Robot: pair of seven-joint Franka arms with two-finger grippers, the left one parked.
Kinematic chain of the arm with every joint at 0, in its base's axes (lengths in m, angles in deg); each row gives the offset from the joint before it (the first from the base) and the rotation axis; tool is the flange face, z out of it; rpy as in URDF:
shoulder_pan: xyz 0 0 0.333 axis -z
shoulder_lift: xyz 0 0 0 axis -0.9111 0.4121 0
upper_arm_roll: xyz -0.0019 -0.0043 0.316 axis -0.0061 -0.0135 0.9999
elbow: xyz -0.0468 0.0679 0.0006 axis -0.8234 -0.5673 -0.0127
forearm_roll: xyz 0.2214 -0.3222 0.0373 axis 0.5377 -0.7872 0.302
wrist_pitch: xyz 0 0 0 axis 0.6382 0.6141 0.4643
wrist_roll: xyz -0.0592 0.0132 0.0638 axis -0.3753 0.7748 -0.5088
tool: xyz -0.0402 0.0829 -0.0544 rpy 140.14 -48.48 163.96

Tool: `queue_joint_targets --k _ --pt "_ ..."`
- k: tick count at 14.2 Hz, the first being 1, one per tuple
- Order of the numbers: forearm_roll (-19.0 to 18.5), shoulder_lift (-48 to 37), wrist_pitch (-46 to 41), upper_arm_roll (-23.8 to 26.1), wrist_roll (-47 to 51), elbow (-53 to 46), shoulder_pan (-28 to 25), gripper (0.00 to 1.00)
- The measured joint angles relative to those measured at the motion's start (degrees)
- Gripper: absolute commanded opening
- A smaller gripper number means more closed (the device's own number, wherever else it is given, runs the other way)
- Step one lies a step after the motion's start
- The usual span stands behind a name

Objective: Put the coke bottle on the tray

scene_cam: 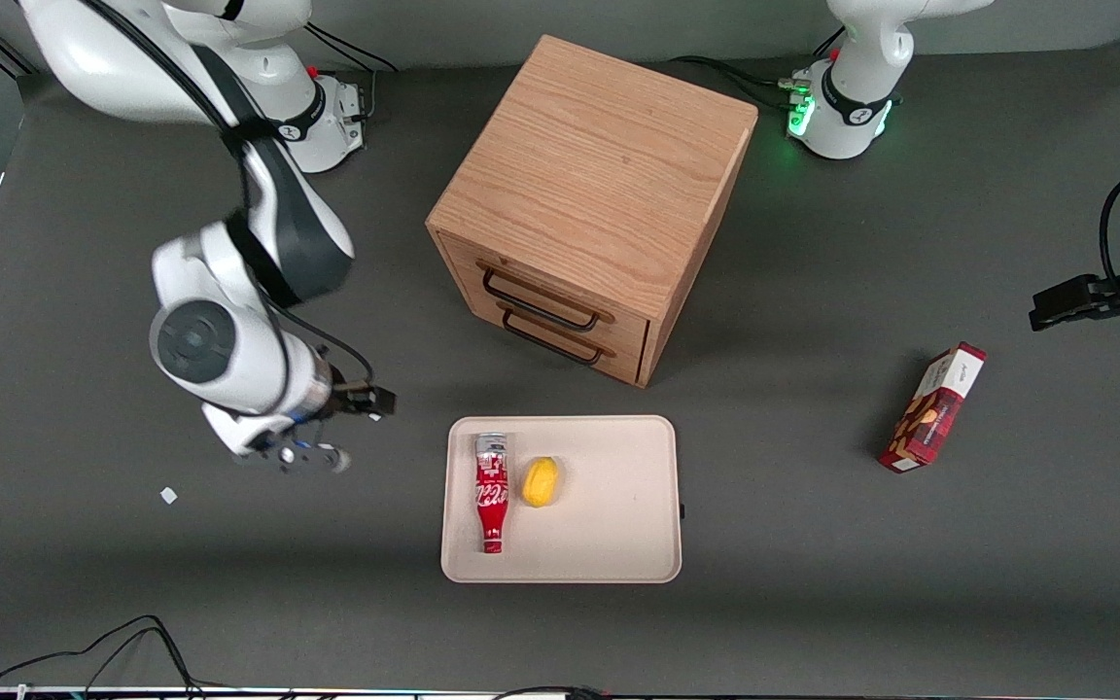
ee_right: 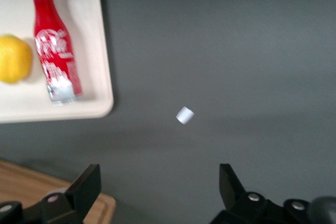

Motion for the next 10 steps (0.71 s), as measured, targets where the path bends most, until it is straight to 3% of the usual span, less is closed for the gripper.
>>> queue_joint_targets --k 4,6,8,10 --pt "0.4 -11.6 -9.7 10.9 -7.8 6.4 15.6 1.0" --pt "2.6 -15.6 -13.0 15.5 -12.9 6.9 24.2 1.0" --pt "4.3 -18.8 -15.2 17.5 -17.4 7.1 30.6 1.0" --pt "5.2 -21.3 -16.4 17.8 -18.8 7.5 33.3 1.0"
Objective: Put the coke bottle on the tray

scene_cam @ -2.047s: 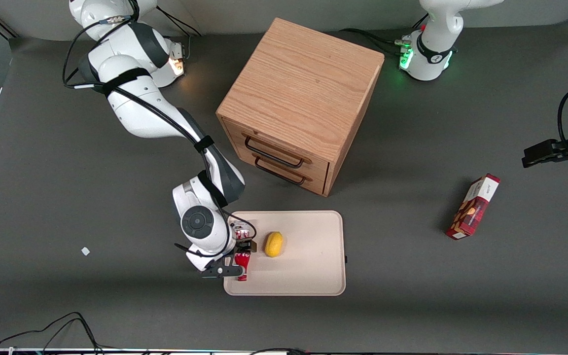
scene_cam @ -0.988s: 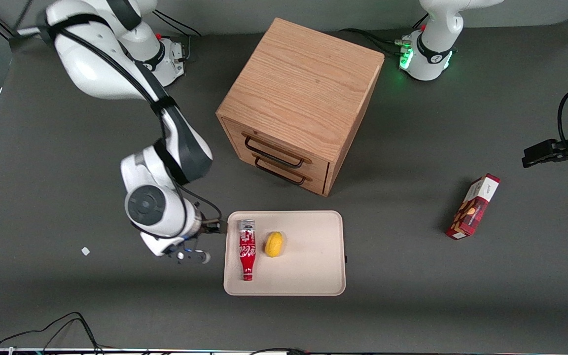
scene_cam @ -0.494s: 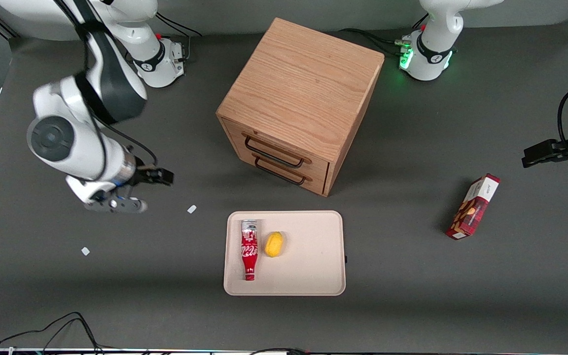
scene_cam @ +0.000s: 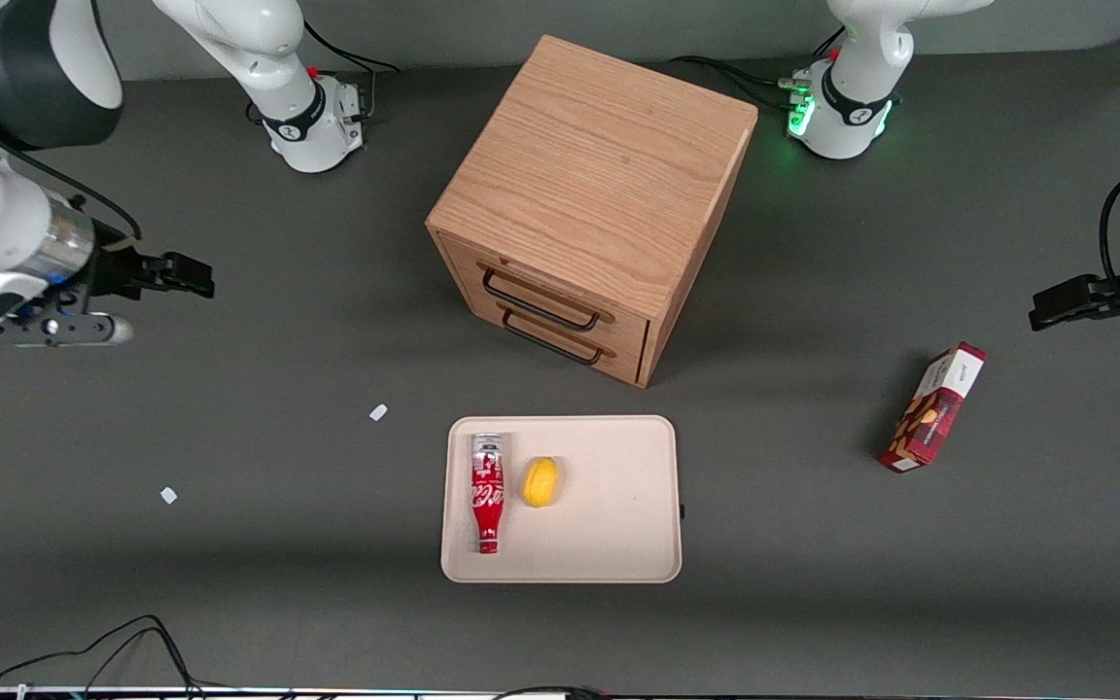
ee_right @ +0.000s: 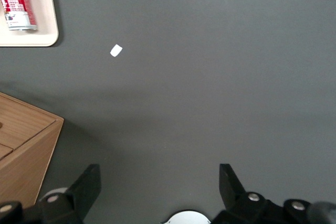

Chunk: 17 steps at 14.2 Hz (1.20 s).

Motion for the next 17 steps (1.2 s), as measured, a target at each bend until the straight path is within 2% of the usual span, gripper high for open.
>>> queue_joint_targets --k 3,4,6,9,11,13,17 --pt "1.6 -2.7 -0.7 -1.0 -0.4 0.3 0.4 1.0" --pt "1.8 -3.1 -0.7 -3.7 -0.5 0.3 -2.1 1.0" --pt "1.9 -3.5 -0.9 -14.4 -0.7 0.6 -12.1 1.0" --pt "2.0 -3.6 -0.9 -32.6 -1.1 0.9 -30.2 1.0" --pt "2.0 -3.6 -0.8 -40.4 -1.1 0.9 -39.0 1.0" --pt "2.0 -3.6 -0.7 -41.3 -1.1 0.9 -41.0 1.0" --pt "-1.0 -3.8 -0.6 -37.5 -1.1 0.6 -39.2 1.0"
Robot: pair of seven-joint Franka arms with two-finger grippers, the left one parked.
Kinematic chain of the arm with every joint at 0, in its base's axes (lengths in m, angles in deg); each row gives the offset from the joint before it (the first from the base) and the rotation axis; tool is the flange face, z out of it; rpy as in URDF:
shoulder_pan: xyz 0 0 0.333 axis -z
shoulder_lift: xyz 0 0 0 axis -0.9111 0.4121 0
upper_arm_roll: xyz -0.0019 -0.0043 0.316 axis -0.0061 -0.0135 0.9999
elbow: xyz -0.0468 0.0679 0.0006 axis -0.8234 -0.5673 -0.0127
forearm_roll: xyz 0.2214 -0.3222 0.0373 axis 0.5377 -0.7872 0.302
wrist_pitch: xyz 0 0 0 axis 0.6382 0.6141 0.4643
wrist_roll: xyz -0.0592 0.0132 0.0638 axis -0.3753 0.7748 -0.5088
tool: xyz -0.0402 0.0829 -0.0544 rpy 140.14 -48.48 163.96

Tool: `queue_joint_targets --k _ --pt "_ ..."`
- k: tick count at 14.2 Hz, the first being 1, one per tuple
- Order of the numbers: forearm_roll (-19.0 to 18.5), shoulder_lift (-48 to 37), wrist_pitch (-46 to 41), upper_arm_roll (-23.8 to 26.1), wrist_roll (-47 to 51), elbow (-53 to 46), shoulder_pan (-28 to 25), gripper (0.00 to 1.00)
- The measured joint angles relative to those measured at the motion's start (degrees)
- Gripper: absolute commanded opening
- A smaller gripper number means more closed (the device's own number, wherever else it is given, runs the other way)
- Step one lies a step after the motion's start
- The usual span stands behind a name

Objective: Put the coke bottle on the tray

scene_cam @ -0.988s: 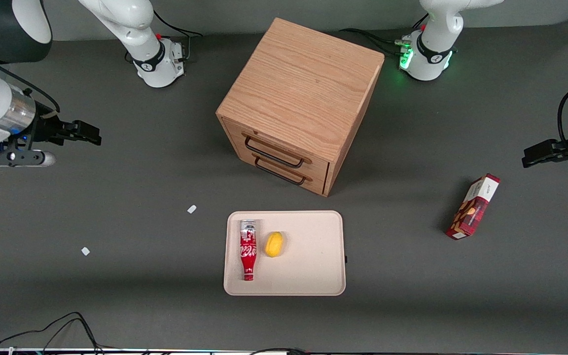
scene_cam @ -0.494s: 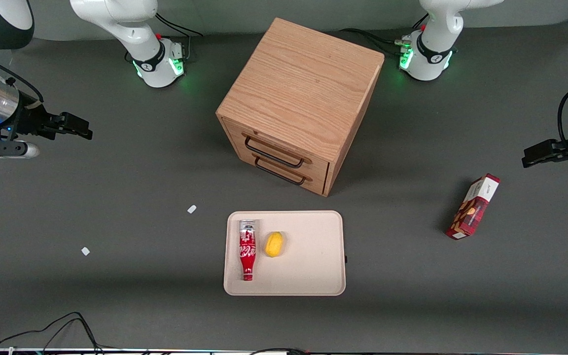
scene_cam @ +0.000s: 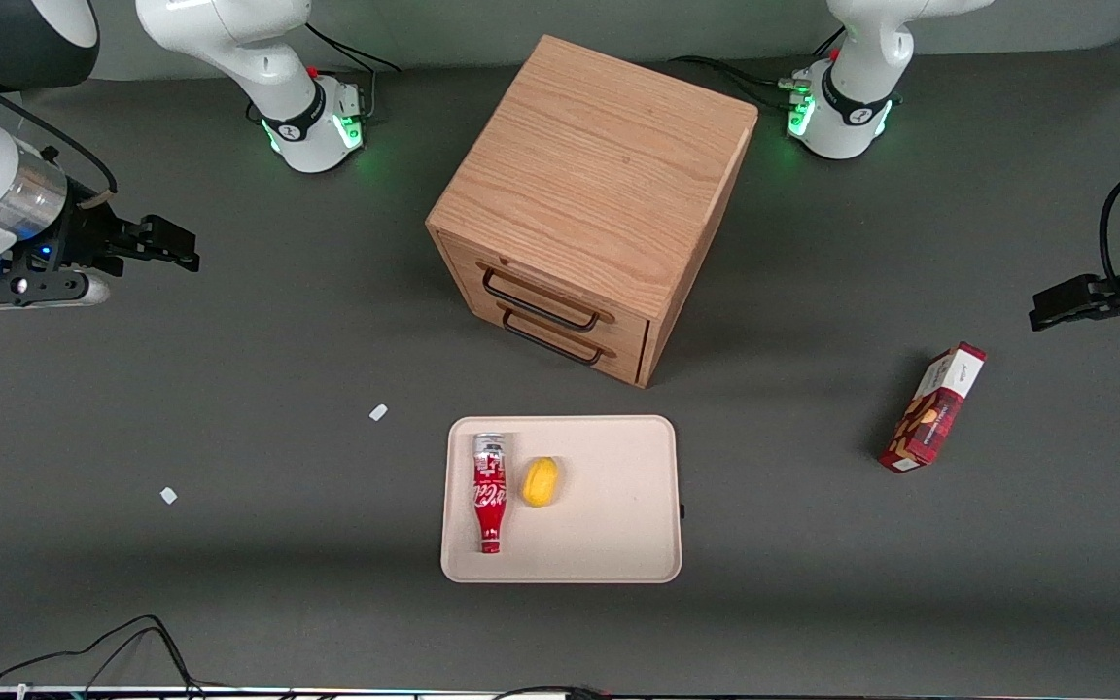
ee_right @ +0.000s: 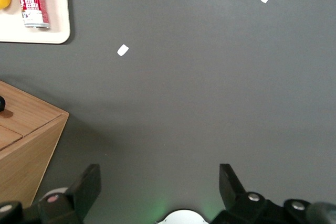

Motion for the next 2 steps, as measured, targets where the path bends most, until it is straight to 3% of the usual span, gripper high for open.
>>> queue_joint_targets --k 2 --pt "-0.1 -0.1 0.0 0.7 0.2 -0.6 0.8 1.0"
